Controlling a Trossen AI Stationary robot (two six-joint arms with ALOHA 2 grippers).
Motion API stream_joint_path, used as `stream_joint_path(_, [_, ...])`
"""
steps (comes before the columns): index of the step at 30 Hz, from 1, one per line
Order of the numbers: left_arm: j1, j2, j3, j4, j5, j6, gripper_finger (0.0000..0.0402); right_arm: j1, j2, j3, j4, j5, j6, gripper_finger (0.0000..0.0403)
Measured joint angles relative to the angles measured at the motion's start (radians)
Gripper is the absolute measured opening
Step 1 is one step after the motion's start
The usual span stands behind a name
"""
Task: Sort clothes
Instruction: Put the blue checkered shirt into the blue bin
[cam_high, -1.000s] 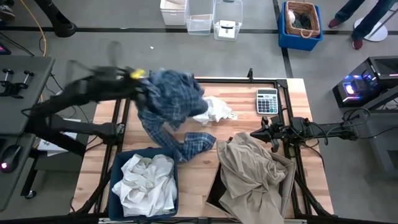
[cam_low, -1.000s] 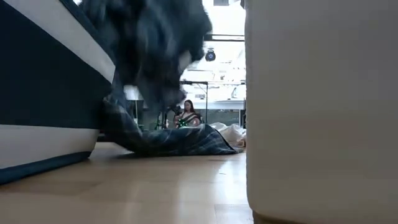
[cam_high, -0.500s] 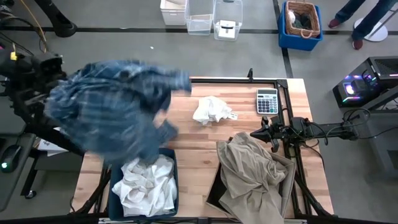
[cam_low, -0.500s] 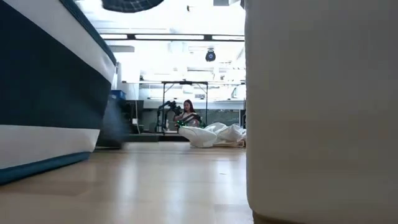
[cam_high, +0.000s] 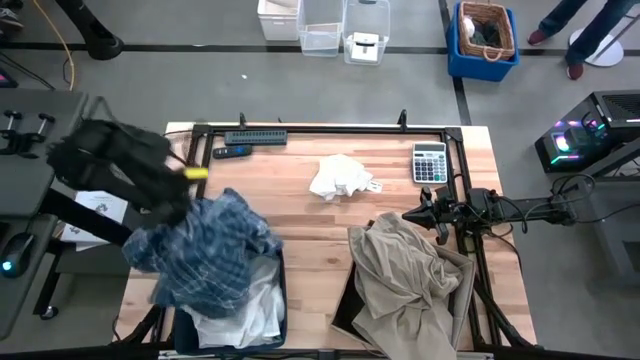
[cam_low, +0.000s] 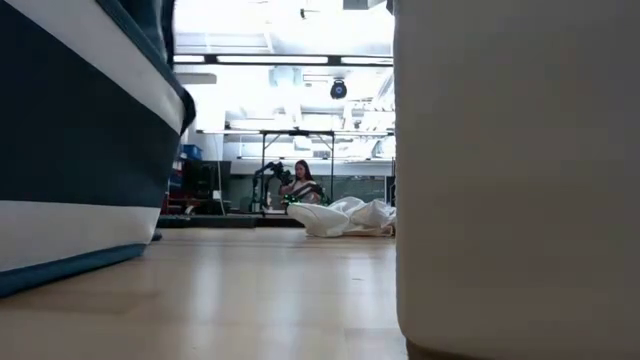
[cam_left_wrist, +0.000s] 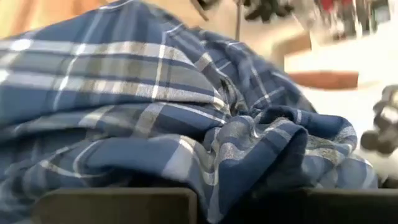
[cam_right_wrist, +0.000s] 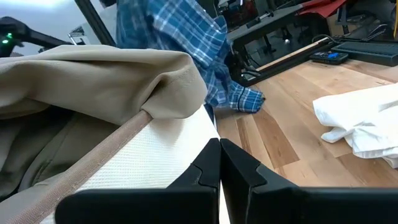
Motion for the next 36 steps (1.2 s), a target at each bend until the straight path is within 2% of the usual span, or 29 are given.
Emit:
stream_joint_path(4, [-0.128,0.024,-0.025,0.258,-0.043,0.013,0.0029,0.000,0.000,0.000,0.000,0.000,0.000,0.0000])
stream_joint_path(7, [-0.224,0.024,-0.043,0.465,-0.131,0.013,0.0029,0.000,0.000,0.000,0.000,0.000,0.000,0.0000])
stream_joint_path(14, [-0.404,0.039,-0.167,0.482,-0.340,-0.089,0.0029,0.000,0.000,0.000,0.000,0.000,0.000,0.0000])
stream_joint_path(20, [-0.516,0.035,-0.315,0.622,-0.493,-0.171,0.0029,0.000,0.000,0.000,0.000,0.000,0.000,0.0000])
stream_joint_path(25, [-0.615,-0.018,-0.383,0.707,-0.785,-0.250,0.0029,0.000,0.000,0.000,0.000,0.000,0.000,0.0000])
stream_joint_path(28, [-0.718,-0.046,-0.436,0.691,-0.975,-0.367,0.0029,0.000,0.000,0.000,0.000,0.000,0.000,0.0000])
stream_joint_path(31, [-0.838,-0.056,-0.492,0.642,-1.094,-0.571,0.0029,0.000,0.000,0.000,0.000,0.000,0.000,0.0000])
stream_joint_path(36, [-1.015,-0.039,-0.535,0.572,-1.118,-0.897,0.0029,0.000,0.000,0.000,0.000,0.000,0.000,0.0000])
